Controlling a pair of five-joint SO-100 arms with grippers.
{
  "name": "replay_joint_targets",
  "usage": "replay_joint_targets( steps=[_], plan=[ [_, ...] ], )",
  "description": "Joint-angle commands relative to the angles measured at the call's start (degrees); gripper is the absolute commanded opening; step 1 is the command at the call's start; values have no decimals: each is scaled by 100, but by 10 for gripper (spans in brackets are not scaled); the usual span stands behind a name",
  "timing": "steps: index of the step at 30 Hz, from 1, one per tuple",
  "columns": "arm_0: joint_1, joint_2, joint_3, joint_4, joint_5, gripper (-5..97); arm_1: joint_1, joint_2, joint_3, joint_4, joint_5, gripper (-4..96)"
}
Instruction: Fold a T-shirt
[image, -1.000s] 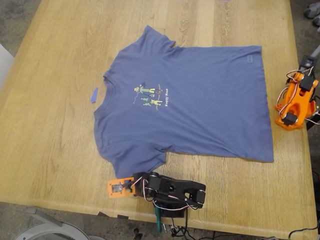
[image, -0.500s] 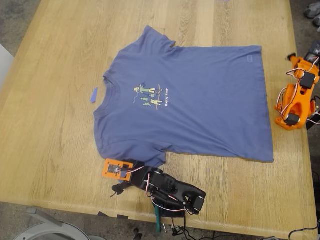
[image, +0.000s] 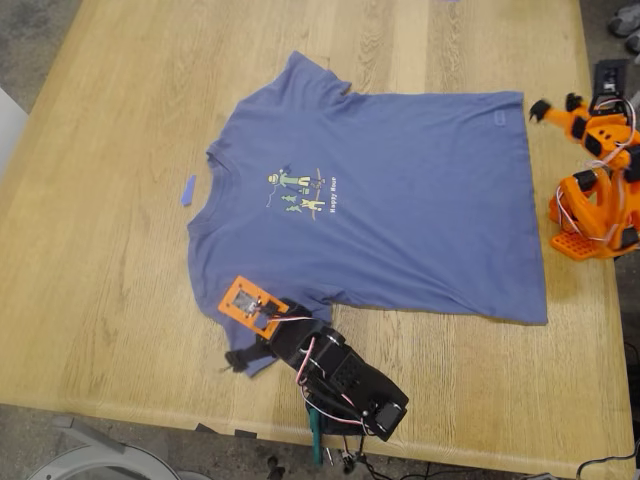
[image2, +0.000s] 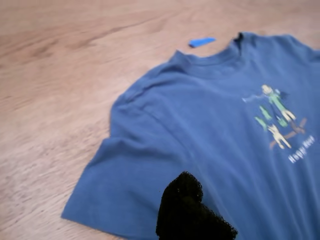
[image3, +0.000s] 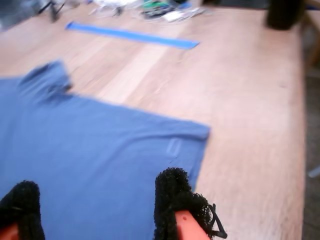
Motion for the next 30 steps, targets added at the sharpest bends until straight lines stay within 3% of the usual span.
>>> replay_joint_targets(
  steps=[1, 6, 10, 14, 24, 30],
  plan=[
    [378, -519, -1011, 149, 132, 529, -773, -536, -958, 686, -167, 363],
    [765, -1424, -1837, 563, 246, 528, -1617, -1485, -1784, 1538, -378, 356],
    [932, -2013, -2083, 747, 299, 534, -2364, -2074, -1635, 1556, -738, 335],
    [1292, -2505, -2074, 738, 272, 570, -3287, -2777, -1389, 1450, -817, 301],
    [1564, -4052, -1301, -2162, 501, 620, -5335, -3999, -527, -571, -861, 272],
    [1582, -4931, -984, -3797, 668, 620, -5748, -5133, -773, -1740, -861, 263]
  ],
)
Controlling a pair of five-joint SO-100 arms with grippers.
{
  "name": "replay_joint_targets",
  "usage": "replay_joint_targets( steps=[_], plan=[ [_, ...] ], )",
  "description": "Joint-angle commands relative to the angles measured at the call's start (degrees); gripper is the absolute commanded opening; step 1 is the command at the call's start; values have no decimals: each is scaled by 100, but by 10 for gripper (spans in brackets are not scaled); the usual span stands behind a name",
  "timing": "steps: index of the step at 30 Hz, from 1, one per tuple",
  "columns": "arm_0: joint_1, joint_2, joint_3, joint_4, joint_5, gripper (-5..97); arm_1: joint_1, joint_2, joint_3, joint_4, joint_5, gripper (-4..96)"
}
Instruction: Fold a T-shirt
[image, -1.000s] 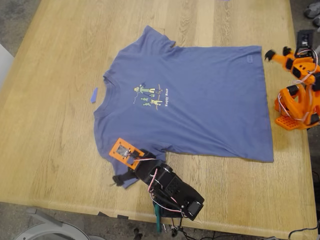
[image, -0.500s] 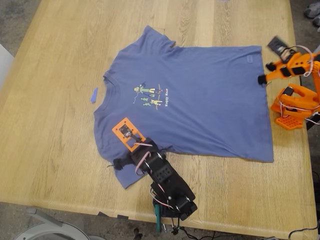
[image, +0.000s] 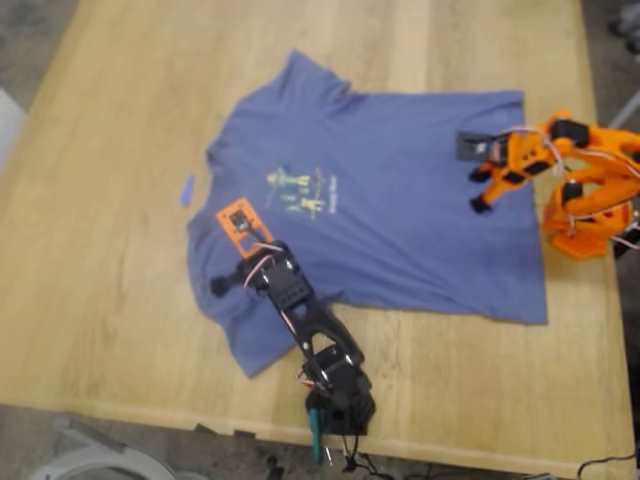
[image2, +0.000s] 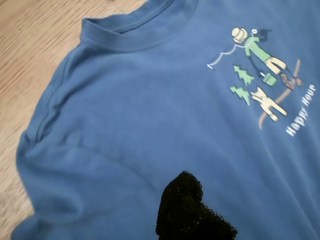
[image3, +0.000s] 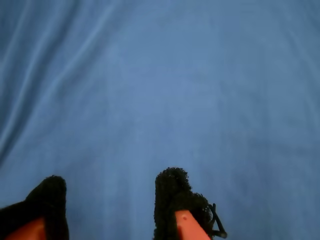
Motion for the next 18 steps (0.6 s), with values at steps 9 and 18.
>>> replay_joint_targets(
  steps=[9, 18],
  plan=[
    [-457, -1450, -97, -2487, 343, 630, -158, -2188, -1705, -1538, -70, 245],
    [-519, -3067, -1020, -3560, 571, 623, -483, -3155, -2355, -2215, -123, 226]
  ],
)
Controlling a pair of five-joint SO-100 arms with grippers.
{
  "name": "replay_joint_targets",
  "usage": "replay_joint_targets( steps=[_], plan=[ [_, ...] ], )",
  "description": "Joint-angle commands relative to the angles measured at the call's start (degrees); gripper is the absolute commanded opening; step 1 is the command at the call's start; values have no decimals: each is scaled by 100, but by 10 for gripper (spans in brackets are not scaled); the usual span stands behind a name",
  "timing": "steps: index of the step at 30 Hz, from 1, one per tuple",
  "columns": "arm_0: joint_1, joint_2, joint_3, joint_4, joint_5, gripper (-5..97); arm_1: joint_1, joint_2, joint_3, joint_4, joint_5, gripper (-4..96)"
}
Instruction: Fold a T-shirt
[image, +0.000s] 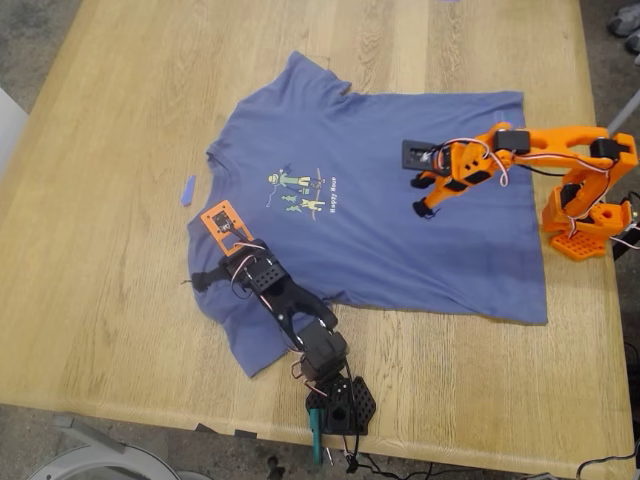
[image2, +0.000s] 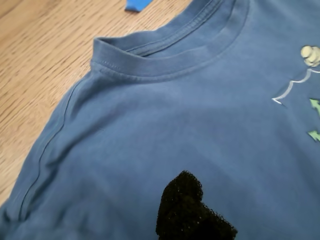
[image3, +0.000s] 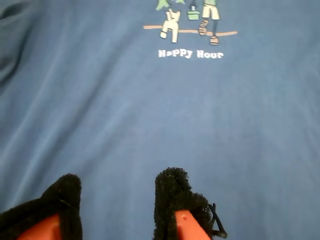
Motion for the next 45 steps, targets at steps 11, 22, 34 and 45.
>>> replay_joint_targets(
  steps=[11, 22, 34, 45],
  plan=[
    [9, -2259, -3182, -483, -123, 604, -202, -246, -483, -237, 35, 222],
    [88, -3806, -4755, -132, -483, 591, -325, -756, -1028, -264, 105, 222],
    [-53, -4623, -5546, 466, -949, 557, -185, -439, -589, -211, 255, 222],
    [-88, -5080, -6179, 2153, -1213, 514, -70, -79, 0, -466, 431, 222]
  ],
)
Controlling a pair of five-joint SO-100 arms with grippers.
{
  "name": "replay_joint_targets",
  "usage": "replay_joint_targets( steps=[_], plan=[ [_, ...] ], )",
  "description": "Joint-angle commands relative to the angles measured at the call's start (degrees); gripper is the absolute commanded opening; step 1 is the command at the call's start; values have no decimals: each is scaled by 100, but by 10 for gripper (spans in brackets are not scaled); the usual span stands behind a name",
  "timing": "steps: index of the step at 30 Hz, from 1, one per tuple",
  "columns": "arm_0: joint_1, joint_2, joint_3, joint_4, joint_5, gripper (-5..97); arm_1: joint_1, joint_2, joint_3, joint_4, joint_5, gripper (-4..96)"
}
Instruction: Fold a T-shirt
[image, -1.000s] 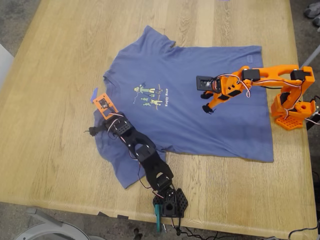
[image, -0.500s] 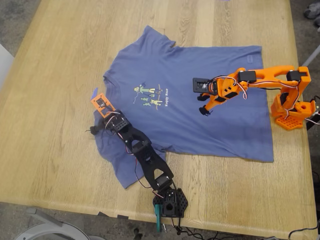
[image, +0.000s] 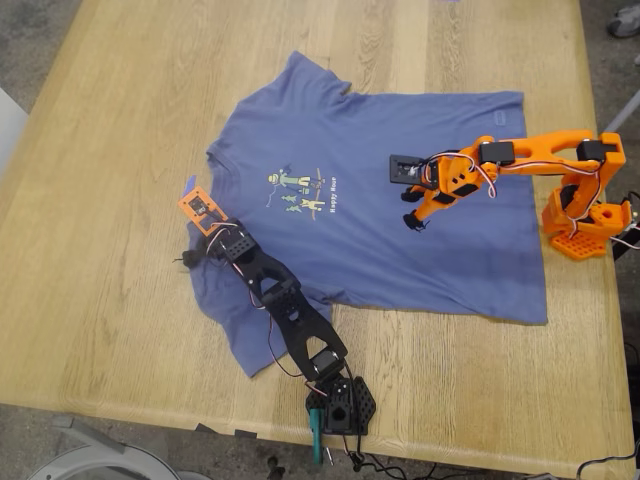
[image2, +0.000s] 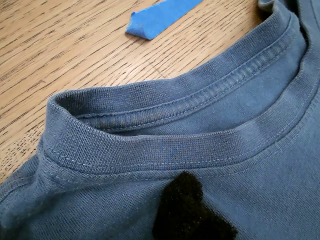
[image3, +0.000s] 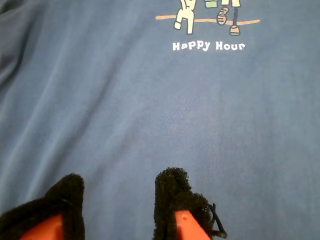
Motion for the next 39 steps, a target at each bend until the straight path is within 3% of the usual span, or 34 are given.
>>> replay_joint_targets(
  steps=[1, 12, 17, 21, 29, 39],
  plan=[
    [-62, -53, -519, 703, -79, 511, 97, 360, 44, -237, 70, 223],
    [70, -360, -861, 1371, -105, 435, 167, 9, 932, -2224, 606, 251],
    [255, -510, -861, 1415, -88, 393, 149, -536, 668, -2566, 826, 258],
    [378, -677, -870, 1415, -62, 296, 123, -905, 527, -2769, 923, 258],
    [466, -835, -870, 1415, -26, 273, 62, -1362, 404, -3357, 1248, 252],
    [536, -835, -879, 1441, -70, 168, -114, -1890, 105, -3524, 1591, 252]
  ],
)
